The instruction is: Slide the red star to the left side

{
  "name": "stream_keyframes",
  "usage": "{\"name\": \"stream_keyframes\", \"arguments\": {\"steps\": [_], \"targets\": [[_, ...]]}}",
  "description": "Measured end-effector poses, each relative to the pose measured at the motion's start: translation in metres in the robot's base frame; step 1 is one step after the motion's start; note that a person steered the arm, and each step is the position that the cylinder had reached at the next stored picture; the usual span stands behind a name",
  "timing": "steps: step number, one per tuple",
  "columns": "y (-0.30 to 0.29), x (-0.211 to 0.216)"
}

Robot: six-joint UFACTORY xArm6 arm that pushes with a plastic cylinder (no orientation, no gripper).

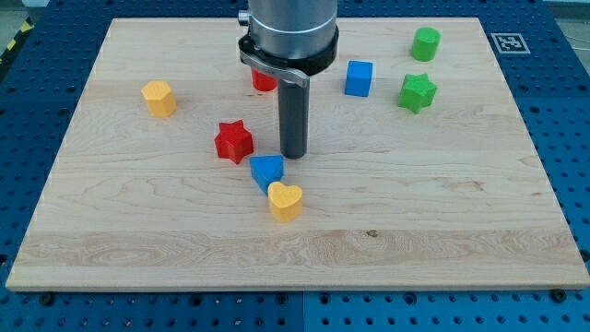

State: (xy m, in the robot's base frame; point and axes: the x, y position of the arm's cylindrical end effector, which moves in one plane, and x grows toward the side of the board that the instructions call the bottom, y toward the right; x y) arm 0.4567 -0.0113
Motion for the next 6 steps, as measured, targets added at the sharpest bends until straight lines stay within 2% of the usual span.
{"name": "stream_keyframes", "arguments": {"steps": [2,6], "targets": [[-0.039,-0.037],[-0.124,-0.039]]}}
